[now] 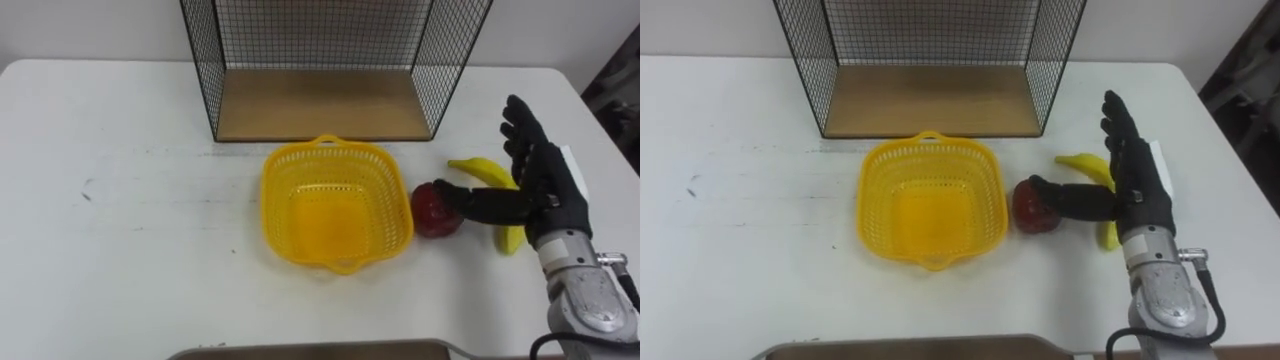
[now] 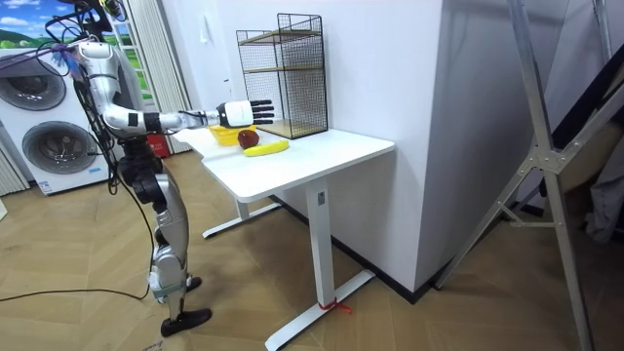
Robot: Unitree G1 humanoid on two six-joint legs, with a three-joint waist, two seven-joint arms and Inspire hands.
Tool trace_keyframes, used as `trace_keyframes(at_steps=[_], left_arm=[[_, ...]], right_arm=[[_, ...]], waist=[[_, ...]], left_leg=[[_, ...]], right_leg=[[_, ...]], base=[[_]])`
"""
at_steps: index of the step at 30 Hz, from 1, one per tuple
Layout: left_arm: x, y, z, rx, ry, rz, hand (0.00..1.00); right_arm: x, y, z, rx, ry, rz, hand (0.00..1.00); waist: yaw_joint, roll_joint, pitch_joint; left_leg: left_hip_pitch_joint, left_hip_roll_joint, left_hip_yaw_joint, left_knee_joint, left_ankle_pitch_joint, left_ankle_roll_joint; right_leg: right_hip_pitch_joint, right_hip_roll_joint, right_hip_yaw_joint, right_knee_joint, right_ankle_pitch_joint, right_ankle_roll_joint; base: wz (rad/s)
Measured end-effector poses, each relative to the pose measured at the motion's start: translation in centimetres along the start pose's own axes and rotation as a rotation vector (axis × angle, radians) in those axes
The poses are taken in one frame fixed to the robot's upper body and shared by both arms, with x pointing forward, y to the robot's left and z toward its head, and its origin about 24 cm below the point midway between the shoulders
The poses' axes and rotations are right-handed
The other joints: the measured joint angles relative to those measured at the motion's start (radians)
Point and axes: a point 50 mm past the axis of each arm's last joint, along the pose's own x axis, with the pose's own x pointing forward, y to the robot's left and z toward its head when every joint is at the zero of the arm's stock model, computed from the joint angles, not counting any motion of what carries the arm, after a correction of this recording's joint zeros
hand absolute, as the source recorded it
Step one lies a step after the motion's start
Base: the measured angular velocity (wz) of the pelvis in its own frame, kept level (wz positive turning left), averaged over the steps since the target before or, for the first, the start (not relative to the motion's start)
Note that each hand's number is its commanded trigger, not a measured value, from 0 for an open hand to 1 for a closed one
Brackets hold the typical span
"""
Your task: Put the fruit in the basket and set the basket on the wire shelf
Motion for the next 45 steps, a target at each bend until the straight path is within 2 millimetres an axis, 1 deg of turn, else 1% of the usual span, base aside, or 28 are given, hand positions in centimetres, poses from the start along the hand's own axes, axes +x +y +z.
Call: trace_keyframes(at_steps=[4, 6, 11, 14, 16, 17, 21, 27, 32, 36, 41, 45], left_arm=[[0.0, -0.1, 0.0, 0.003, 0.002, -0.002, 0.0], [0.0, -0.3, 0.0, 0.021, 0.0, -0.014, 0.0], [0.0, -0.6, 0.1, 0.029, -0.002, -0.023, 0.0], [0.0, -0.6, 0.1, 0.031, 0.003, -0.026, 0.0], [0.1, -0.8, 0.4, 0.04, -0.003, -0.031, 0.0], [0.1, -0.8, 0.5, 0.043, -0.006, -0.034, 0.0], [0.1, -0.9, 0.5, 0.043, -0.007, -0.035, 0.0], [0.1, -0.9, 0.5, 0.043, -0.008, -0.035, 0.0], [0.1, -0.9, 0.5, 0.068, -0.006, -0.038, 0.0], [0.0, -0.9, 0.4, 0.069, 0.002, -0.039, 0.0], [0.1, -0.9, 0.5, 0.068, -0.003, -0.037, 0.0], [0.1, -0.8, 0.5, 0.067, -0.002, -0.036, 0.0]], right_arm=[[-0.1, 0.2, -0.8, 0.001, 0.044, 0.023, 0.0], [-0.1, 0.4, -1.1, 0.001, 0.065, 0.04, 0.0], [-0.2, 1.1, -1.3, 0.003, 0.075, 0.079, 0.0], [-0.3, 1.5, -1.8, 0.003, 0.097, 0.093, 0.0], [-0.4, 1.5, -2.4, 0.002, 0.125, 0.094, 0.0], [-0.4, 1.5, -2.6, 0.002, 0.13, 0.093, 0.0], [-0.4, 1.4, -2.6, 0.002, 0.13, 0.092, 0.0], [-0.4, 1.4, -2.9, -0.036, 0.146, 0.095, 0.0], [-0.3, 1.3, -2.9, -0.042, 0.146, 0.091, 0.0], [-0.3, 1.3, -3.6, -0.046, 0.179, 0.107, 0.0], [-0.3, 1.4, -3.7, -0.073, 0.186, 0.134, 0.0], [-0.3, 1.4, -3.7, -0.096, 0.191, 0.138, 0.0]], waist=[[0.001, -0.001, -0.0009], [0.0, 0.002, -0.0007], [0.006, 0.004, -0.0003], [0.013, 0.003, 0.0001], [0.024, 0.003, 0.0013], [0.027, 0.005, 0.0033], [0.029, 0.009, 0.0062], [0.028, 0.009, 0.0066], [0.028, 0.009, 0.0061], [0.028, 0.007, 0.0046], [0.028, 0.006, 0.0042], [0.028, -0.002, 0.0004]], left_leg=[[-0.001, 0.0, -0.004, 0.002, 0.0, 0.0], [-0.003, 0.0, -0.006, 0.002, 0.0, 0.0], [-0.002, 0.0, -0.007, 0.002, 0.0, 0.0], [-0.001, 0.0, -0.006, 0.002, 0.0, 0.0], [-0.001, 0.0, -0.006, 0.002, 0.0, 0.0], [-0.002, 0.0, -0.007, 0.002, 0.0, 0.0], [-0.003, 0.001, -0.008, 0.002, 0.0, 0.0], [-0.004, 0.0, -0.008, 0.001, 0.0, 0.0], [-0.004, 0.0, -0.009, 0.002, 0.0, 0.0], [-0.004, 0.0, -0.01, 0.007, 0.0, 0.0], [-0.004, 0.0, -0.01, 0.01, 0.0, 0.0], [-0.004, 0.0, -0.011, 0.009, 0.0, 0.0]], right_leg=[[0.002, 0.0, -0.008, 0.0, 0.0, 0.0], [0.002, -0.001, -0.014, 0.0, 0.0, 0.0], [0.003, -0.001, -0.014, 0.0, 0.0, 0.0], [0.004, -0.001, -0.014, -0.001, 0.0, 0.0], [0.004, -0.001, -0.014, -0.001, 0.0, 0.0], [0.004, -0.001, -0.014, -0.001, 0.0, 0.0], [0.003, 0.0, -0.016, -0.001, 0.0, 0.0], [0.003, -0.001, -0.016, -0.001, 0.0, 0.0], [0.003, -0.001, -0.018, -0.001, 0.0, 0.0], [0.006, -0.002, -0.018, -0.001, 0.0, 0.0], [0.007, -0.001, -0.019, 0.001, 0.0, 0.0], [0.007, -0.001, -0.02, 0.001, 0.0, -0.001]], base=[[0.05], [0.05], [0.0], [0.0], [0.0], [0.0], [0.0], [0.0], [0.0], [0.0], [0.0], [0.0]])
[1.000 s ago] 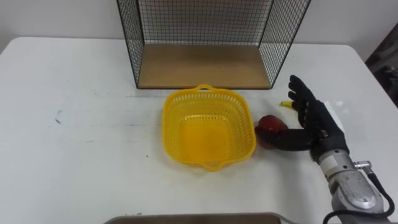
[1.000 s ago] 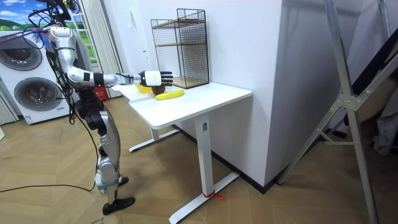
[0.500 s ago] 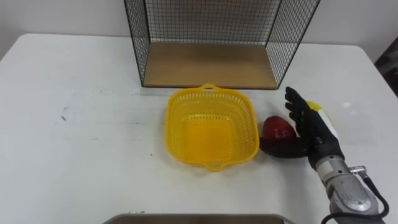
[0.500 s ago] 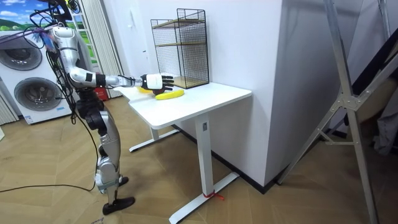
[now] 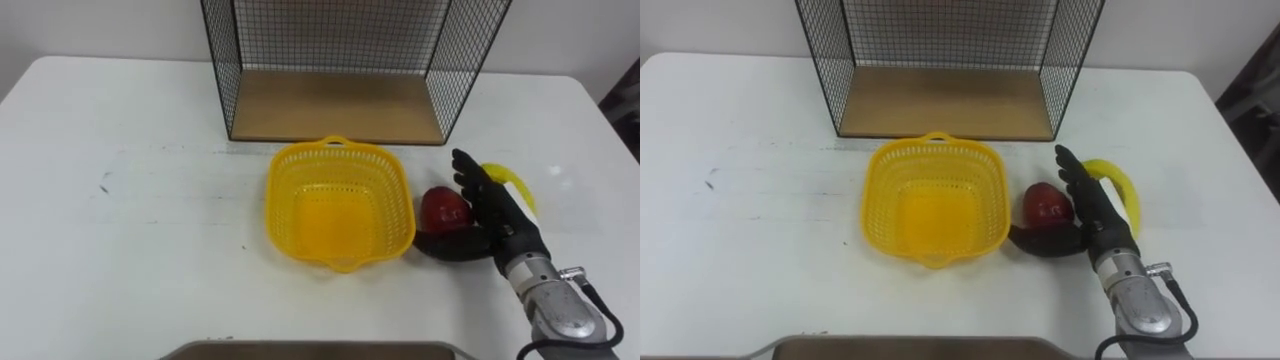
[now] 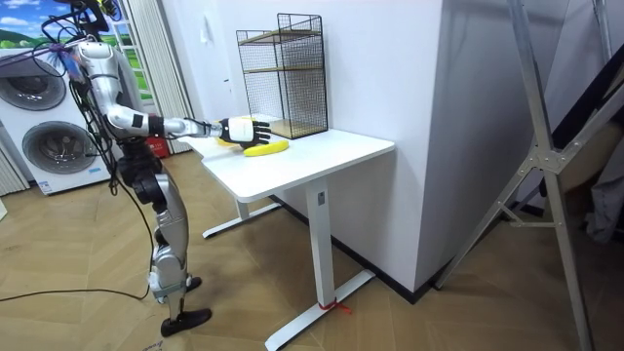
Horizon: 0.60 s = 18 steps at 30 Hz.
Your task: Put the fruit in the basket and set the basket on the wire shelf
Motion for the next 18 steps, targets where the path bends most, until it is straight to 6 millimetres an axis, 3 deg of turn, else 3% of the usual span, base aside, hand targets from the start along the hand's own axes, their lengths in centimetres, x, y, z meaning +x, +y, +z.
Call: trace_keyframes(at_steps=[3, 7, 18], left_arm=[[0.0, 0.0, 0.0, 0.0, -0.001, 0.001, 0.0], [0.0, 0.1, 0.0, 0.003, 0.001, 0.002, 0.0], [-0.1, 0.0, -0.8, 0.003, 0.045, -0.003, 0.0]], right_arm=[[0.0, 0.0, -0.9, -0.022, 0.042, -0.002, 0.0], [0.2, -0.1, -1.2, -0.042, 0.052, -0.003, 0.0], [0.9, -0.2, -1.6, -0.131, 0.089, 0.009, 0.0]], waist=[[0.0, -0.012, -0.0048], [-0.001, -0.017, -0.0011], [-0.001, -0.019, -0.0002]], left_leg=[[0.0, -0.001, -0.006, 0.001, 0.0, 0.0], [0.001, -0.001, -0.013, 0.006, 0.0, 0.0], [-0.009, -0.001, -0.037, 0.021, -0.001, -0.002]], right_leg=[[0.003, 0.0, -0.006, 0.0, 0.0, 0.0], [0.009, 0.0, -0.014, -0.002, 0.0, 0.0], [0.018, 0.001, -0.029, 0.0, 0.002, -0.003]], base=[[0.05], [0.06], [0.05]])
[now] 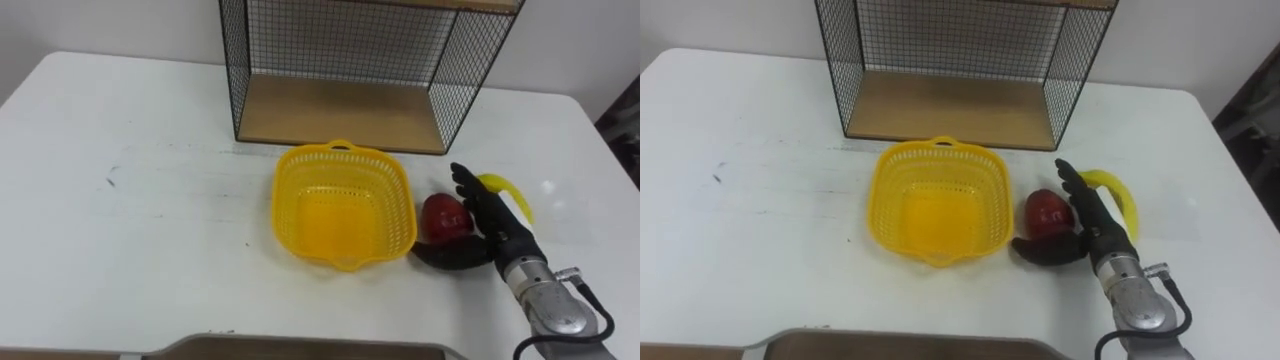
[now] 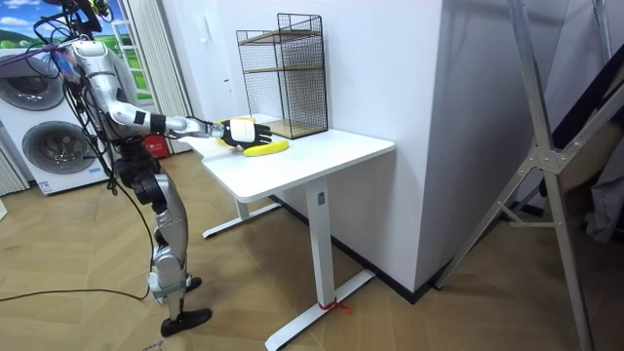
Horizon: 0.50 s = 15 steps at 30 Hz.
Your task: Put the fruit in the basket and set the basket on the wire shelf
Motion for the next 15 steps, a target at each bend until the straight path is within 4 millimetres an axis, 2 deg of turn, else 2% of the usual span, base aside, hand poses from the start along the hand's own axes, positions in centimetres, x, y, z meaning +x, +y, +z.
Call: trace_keyframes(at_steps=[6, 7, 8, 15], left_arm=[[-0.06, -0.07, -0.4, 0.002, 0.023, -0.001, 0.0], [-0.07, -0.06, -0.42, 0.002, 0.024, -0.001, 0.0], [-0.06, -0.05, -0.41, 0.002, 0.028, -0.001, 0.0], [-0.05, 0.05, -0.28, 0.001, 0.027, 0.003, 0.0]], right_arm=[[0.09, 0.04, -0.23, -0.063, 0.014, 0.004, 0.02], [0.13, 0.03, -0.24, -0.068, 0.015, 0.004, 0.59], [0.28, 0.0, -0.22, -0.073, 0.016, 0.003, 1.0], [0.79, -0.56, -0.11, -0.133, 0.029, -0.048, 1.0]], waist=[[0.001, -0.002, -0.0013], [0.0, -0.002, -0.0016], [0.0, -0.003, -0.0022], [0.001, -0.009, -0.0066]], left_leg=[[-0.001, 0.0, -0.003, 0.002, 0.0, 0.0], [-0.001, 0.0, -0.003, 0.002, 0.0, 0.0], [-0.001, 0.0, -0.003, 0.002, 0.0, 0.0], [-0.001, 0.0, -0.002, 0.002, 0.0, 0.0]], right_leg=[[0.001, 0.0, -0.005, 0.001, 0.001, -0.001], [0.001, 0.0, -0.005, 0.001, 0.001, -0.001], [0.001, 0.0, -0.005, 0.001, 0.001, -0.001], [0.001, 0.0, -0.005, 0.001, 0.001, -0.001]], base=[[0.0], [0.0], [0.0], [0.0]])
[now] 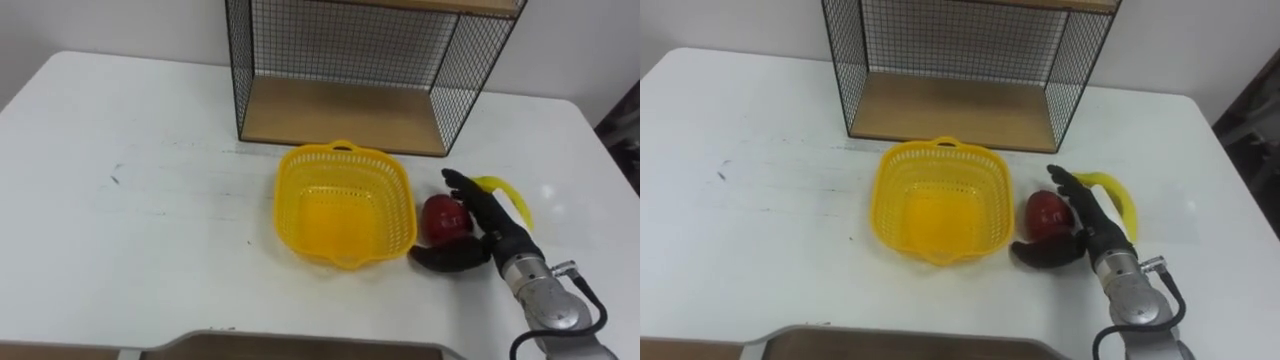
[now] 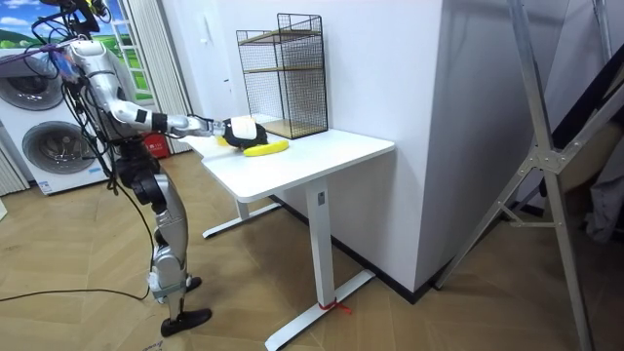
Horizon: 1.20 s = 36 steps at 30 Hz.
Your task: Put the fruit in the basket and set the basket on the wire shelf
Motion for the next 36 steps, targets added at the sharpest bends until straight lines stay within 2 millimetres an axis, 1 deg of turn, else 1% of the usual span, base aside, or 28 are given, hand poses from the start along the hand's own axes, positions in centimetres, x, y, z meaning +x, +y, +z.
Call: trace_keyframes(at_steps=[3, 7, 10, 13, 16, 17, 18, 20, 24, 26, 27, 29, 31, 33, 34, 36], left_arm=[[0.0, 0.1, 0.1, 0.0, -0.004, 0.002, 0.0], [0.1, 0.2, 0.7, 0.0, -0.018, 0.004, 0.0], [0.1, 0.2, 0.6, 0.0, -0.019, 0.006, 0.0], [0.2, 0.3, 1.1, 0.0, -0.032, 0.014, 0.0], [0.2, 0.4, 1.5, -0.001, -0.042, 0.017, 0.0], [0.2, 0.4, 1.5, -0.001, -0.043, 0.015, 0.0], [0.2, 0.4, 1.5, -0.001, -0.043, 0.012, 0.0], [0.2, 0.3, 1.4, -0.001, -0.041, 0.009, 0.0], [0.2, 0.3, 1.4, -0.002, -0.039, 0.008, 0.0], [0.2, 0.2, 1.2, -0.003, -0.033, 0.011, 0.0], [0.2, 0.2, 1.3, -0.005, -0.033, 0.011, 0.0], [0.2, 0.1, 1.3, -0.011, -0.033, 0.01, 0.0], [0.2, -0.1, 1.5, -0.02, -0.036, 0.008, 0.0], [0.2, -0.2, 1.6, -0.044, -0.041, 0.009, 0.0], [0.2, -0.2, 1.7, -0.046, -0.043, 0.009, 0.0], [0.2, -0.4, 2.0, -0.053, -0.059, 0.005, 0.0]], right_arm=[[0.6, -0.8, 0.1, -0.001, 0.011, -0.039, 1.0], [0.8, -1.1, -0.1, 0.01, 0.029, -0.069, 1.0], [0.7, -1.1, -0.3, 0.053, 0.036, -0.076, 1.0], [0.7, -1.2, -0.6, 0.097, 0.041, -0.085, 1.0], [0.6, -1.3, -0.9, 0.143, 0.044, -0.094, 1.0], [0.6, -1.4, -0.9, 0.177, 0.042, -0.103, 1.0], [0.6, -1.5, -0.9, 0.213, 0.038, -0.113, 1.0], [0.5, -1.7, -1.1, 0.274, 0.039, -0.13, 1.0], [0.2, -1.8, -1.5, 0.417, 0.048, -0.156, 1.0], [0.0, -1.6, -1.7, 0.464, 0.048, -0.16, 1.0], [0.0, -1.4, -1.7, 0.489, 0.047, -0.16, 1.0], [-0.1, -1.0, -1.8, 0.517, 0.05, -0.158, 1.0], [-0.1, -0.8, -1.6, 0.543, 0.045, -0.158, 1.0], [-0.2, -0.7, -1.4, 0.579, 0.03, -0.16, 1.0], [-0.2, -0.7, -1.3, 0.588, 0.027, -0.159, 1.0], [-0.4, -0.7, -0.7, 0.626, 0.005, -0.159, 1.0]], waist=[[0.001, 0.0, 0.0001], [0.0, 0.0, 0.0], [-0.002, 0.001, 0.0001], [-0.003, 0.003, 0.0008], [-0.003, 0.008, 0.0017], [-0.003, 0.013, 0.0027], [-0.003, 0.018, 0.0055], [-0.004, 0.026, 0.0063], [-0.005, 0.029, 0.0031], [-0.006, 0.027, 0.0016], [-0.006, 0.028, 0.0022], [-0.005, 0.026, 0.0003], [-0.005, 0.026, 0.0002], [-0.007, 0.031, -0.0005], [-0.009, 0.033, -0.0017], [-0.006, 0.043, -0.0083]], left_leg=[[0.0, 0.001, 0.001, -0.001, 0.0, 0.0], [0.002, 0.001, 0.002, -0.002, 0.0, 0.0], [0.011, 0.001, 0.004, -0.003, 0.0, 0.0], [0.011, 0.001, 0.004, -0.003, 0.0, 0.0], [0.012, 0.001, 0.003, -0.002, 0.0, 0.0], [0.013, 0.001, 0.003, -0.003, 0.0, 0.0], [0.012, 0.001, 0.003, -0.004, 0.0, 0.0], [0.01, 0.001, 0.002, -0.008, -0.001, -0.001], [0.009, 0.002, 0.003, -0.006, -0.001, -0.001], [0.01, 0.002, 0.004, 0.0, -0.001, -0.001], [0.012, 0.002, 0.006, 0.001, -0.001, -0.001], [0.016, 0.002, 0.009, 0.0, -0.001, -0.001], [0.017, 0.002, 0.013, -0.002, -0.001, -0.001], [0.015, 0.002, 0.014, -0.002, -0.001, -0.001], [0.014, 0.002, 0.014, -0.002, -0.001, 0.0], [0.011, 0.002, 0.018, -0.002, -0.001, 0.0]], right_leg=[[0.0, 0.0, -0.001, -0.001, 0.0, 0.0], [0.001, 0.001, 0.0, -0.002, 0.0, 0.0], [0.008, 0.001, 0.003, -0.004, 0.0, 0.0], [0.008, 0.001, 0.008, -0.004, 0.0, 0.0], [0.01, 0.001, 0.008, -0.004, 0.0, 0.0], [0.01, 0.001, 0.008, -0.005, 0.0, 0.0], [0.01, 0.001, 0.009, -0.005, 0.0, 0.0], [0.008, 0.001, 0.005, -0.005, 0.0, 0.0], [0.008, 0.002, 0.003, -0.004, 0.0, 0.0], [0.011, 0.002, 0.008, -0.004, 0.0, 0.0], [0.011, 0.002, 0.009, -0.004, 0.0, 0.0], [0.012, 0.002, 0.01, -0.004, 0.0, 0.0], [0.012, 0.001, 0.014, -0.002, 0.0, 0.0], [0.01, 0.0, 0.016, -0.002, 0.0, 0.0], [0.01, 0.0, 0.016, -0.002, 0.0, 0.0], [0.005, 0.001, 0.026, -0.001, 0.001, -0.001]], base=[[0.02], [0.0], [0.0], [0.0], [0.0], [0.0], [0.0], [0.0], [0.0], [0.0], [-0.03], [-0.07], [-0.08], [-0.02], [0.0], [-0.06]])
